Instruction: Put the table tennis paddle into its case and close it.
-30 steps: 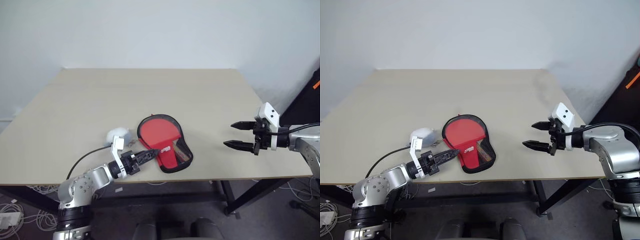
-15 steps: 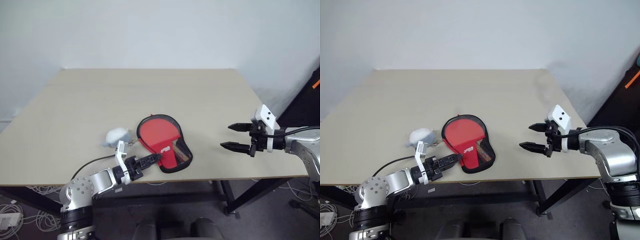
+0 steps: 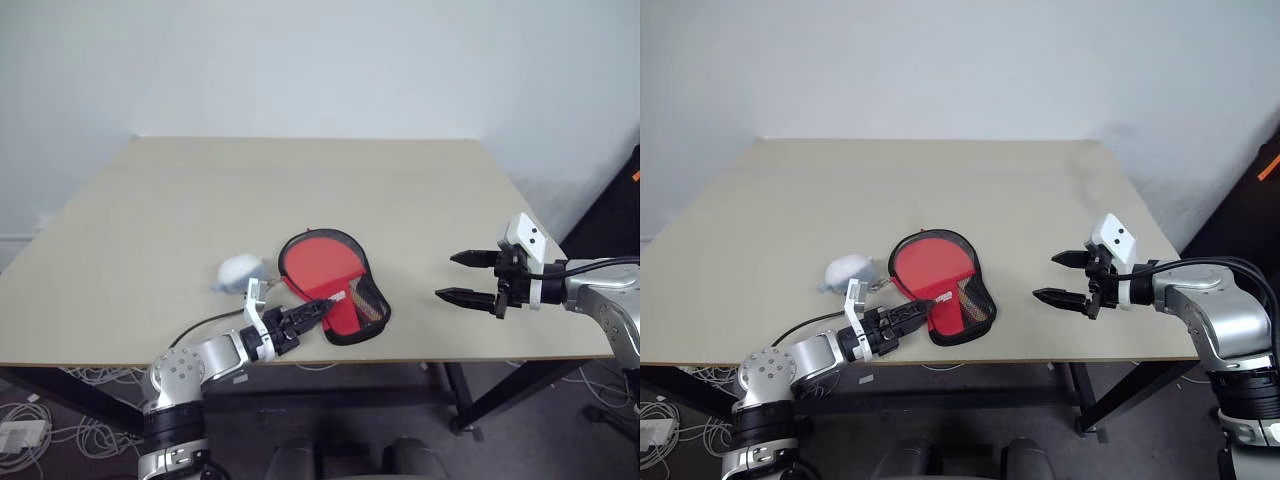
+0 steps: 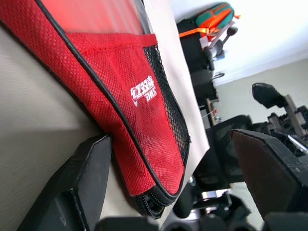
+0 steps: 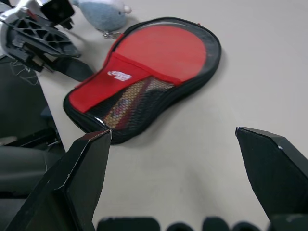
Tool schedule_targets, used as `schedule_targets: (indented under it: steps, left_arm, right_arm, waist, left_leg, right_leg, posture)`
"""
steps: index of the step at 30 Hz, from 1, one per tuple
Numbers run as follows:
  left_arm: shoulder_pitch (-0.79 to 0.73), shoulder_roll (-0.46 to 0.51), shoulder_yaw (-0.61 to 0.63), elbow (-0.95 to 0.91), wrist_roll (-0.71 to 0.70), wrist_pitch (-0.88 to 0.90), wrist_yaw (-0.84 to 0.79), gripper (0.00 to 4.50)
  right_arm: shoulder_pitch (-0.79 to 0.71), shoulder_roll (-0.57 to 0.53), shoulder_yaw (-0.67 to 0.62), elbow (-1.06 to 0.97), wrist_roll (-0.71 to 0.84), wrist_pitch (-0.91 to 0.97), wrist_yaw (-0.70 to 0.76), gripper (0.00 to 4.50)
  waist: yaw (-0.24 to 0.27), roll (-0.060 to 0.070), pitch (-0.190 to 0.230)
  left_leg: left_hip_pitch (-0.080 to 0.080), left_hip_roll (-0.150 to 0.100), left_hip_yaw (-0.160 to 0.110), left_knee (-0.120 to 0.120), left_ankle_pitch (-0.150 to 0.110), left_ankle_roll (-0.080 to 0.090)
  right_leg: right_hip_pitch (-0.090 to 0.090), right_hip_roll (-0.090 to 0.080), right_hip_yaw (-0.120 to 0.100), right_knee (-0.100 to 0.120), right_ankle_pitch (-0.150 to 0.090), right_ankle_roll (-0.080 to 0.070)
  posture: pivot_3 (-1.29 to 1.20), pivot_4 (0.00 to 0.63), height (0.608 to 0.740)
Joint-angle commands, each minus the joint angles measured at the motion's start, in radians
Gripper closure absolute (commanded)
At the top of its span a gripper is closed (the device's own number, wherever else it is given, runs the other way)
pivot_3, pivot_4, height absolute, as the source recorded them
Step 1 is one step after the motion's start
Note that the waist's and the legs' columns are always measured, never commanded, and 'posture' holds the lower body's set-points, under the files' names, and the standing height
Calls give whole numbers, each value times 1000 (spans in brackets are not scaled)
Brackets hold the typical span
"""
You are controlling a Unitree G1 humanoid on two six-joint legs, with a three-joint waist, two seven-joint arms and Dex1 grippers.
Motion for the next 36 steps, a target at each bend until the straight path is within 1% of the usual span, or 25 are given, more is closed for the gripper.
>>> schedule_targets:
  steps: [1,7,14,20,25,27,36]
  left_arm:
    - [-16,-17,-25,36,-12,40,7,370]
    - [-50,-13,-10,90,-4,55,31,370]
    - [-75,47,90,91,-62,163,76,370]
    - [-99,96,196,110,-138,304,121,370]
    - [-80,134,190,112,-171,326,131,370]
    - [-80,130,191,118,-160,326,135,370]
    - [-98,55,200,129,-138,303,170,370]
  right_arm:
    - [-9,-20,-18,-37,17,-24,31,0]
    - [-46,-12,-7,-30,10,-16,39,0]
    - [-38,1,-2,-42,13,-11,27,0]
    - [-27,10,-2,-55,20,-2,16,0]
    - [-19,21,-2,-61,20,2,6,0]
    - [-19,26,-1,-63,20,4,1,0]
    - [-9,35,-4,-74,24,11,-8,0]
  waist:
    - [5,0,0]
    - [8,0,0]
    - [2,-1,0]
    - [-9,-1,0]
    - [-8,-1,0]
    - [-8,-1,0]
    - [-5,-1,0]
  left_leg:
    - [0,0,0,0,0,0]
    - [0,-1,-1,1,0,0]
    - [0,-1,-1,0,0,0]
    - [0,0,-1,-1,0,0]
    - [0,0,-1,-1,0,0]
    - [0,0,-1,-1,0,0]
    - [0,0,-1,0,0,0]
  right_leg:
    - [0,0,0,0,0,0]
    - [1,0,0,0,0,1]
    - [1,0,0,0,-1,1]
    - [-1,1,0,1,-1,1]
    - [-1,1,0,1,0,1]
    - [-1,0,0,1,0,1]
    - [-1,0,0,0,0,0]
  posture:
    - [0,0,740]
    - [0,0,740]
    - [0,0,740]
    - [0,0,740]
    - [0,0,740]
    - [0,0,740]
    - [0,0,740]
